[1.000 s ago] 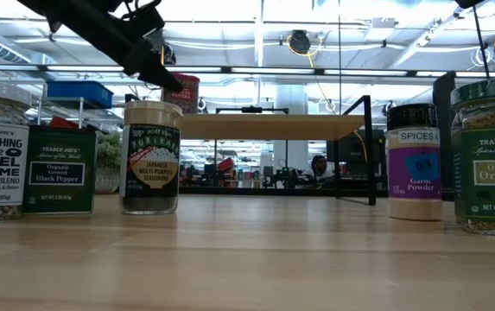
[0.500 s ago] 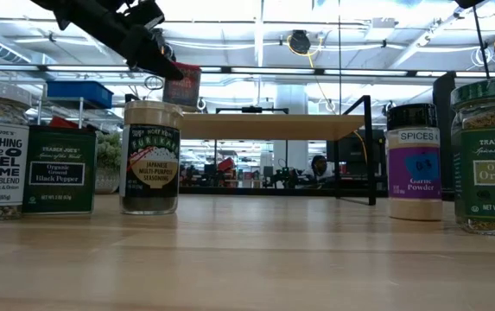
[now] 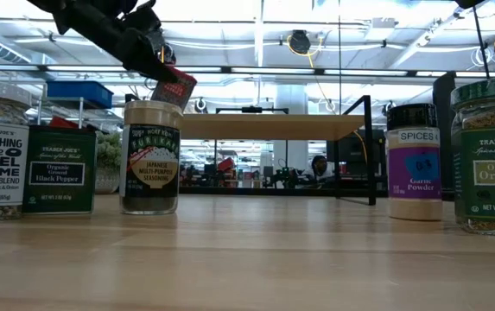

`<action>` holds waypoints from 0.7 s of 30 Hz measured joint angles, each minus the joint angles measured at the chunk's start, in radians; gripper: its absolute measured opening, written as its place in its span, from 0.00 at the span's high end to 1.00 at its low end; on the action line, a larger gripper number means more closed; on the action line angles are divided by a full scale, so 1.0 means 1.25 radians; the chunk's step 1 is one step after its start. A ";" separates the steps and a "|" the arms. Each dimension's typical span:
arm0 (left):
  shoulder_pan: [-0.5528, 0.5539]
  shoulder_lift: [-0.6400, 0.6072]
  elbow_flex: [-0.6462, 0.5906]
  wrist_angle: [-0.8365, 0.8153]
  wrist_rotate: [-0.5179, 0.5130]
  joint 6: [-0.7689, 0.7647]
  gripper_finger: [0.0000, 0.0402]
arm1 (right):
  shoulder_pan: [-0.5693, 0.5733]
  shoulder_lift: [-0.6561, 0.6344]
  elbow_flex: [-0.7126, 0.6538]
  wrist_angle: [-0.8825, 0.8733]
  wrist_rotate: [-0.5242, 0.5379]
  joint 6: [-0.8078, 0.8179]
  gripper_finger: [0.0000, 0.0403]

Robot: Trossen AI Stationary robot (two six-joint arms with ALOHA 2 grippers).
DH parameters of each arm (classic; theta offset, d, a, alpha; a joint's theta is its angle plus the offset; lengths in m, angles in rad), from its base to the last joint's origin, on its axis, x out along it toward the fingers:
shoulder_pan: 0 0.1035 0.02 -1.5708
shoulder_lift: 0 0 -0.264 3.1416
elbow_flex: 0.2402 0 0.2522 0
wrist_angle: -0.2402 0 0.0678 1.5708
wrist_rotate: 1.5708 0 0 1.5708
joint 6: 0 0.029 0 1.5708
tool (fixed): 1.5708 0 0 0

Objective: Shelf spices
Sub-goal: Put the red seasoning can on the shelf

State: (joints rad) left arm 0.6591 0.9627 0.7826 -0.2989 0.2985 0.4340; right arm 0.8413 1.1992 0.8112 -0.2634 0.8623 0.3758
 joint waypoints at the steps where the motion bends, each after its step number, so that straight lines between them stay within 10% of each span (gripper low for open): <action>1: 0.005 0.000 0.000 0.000 0.007 0.001 0.36 | 0.000 0.000 0.000 0.000 0.000 0.000 0.15; 21: 0.026 0.067 0.007 0.025 0.051 0.030 0.36 | 0.000 0.000 0.000 0.000 0.000 0.001 0.15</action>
State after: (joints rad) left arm 0.6915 1.0466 0.7911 -0.2681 0.3622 0.4714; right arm 0.8414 1.1992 0.8115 -0.2630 0.8623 0.3774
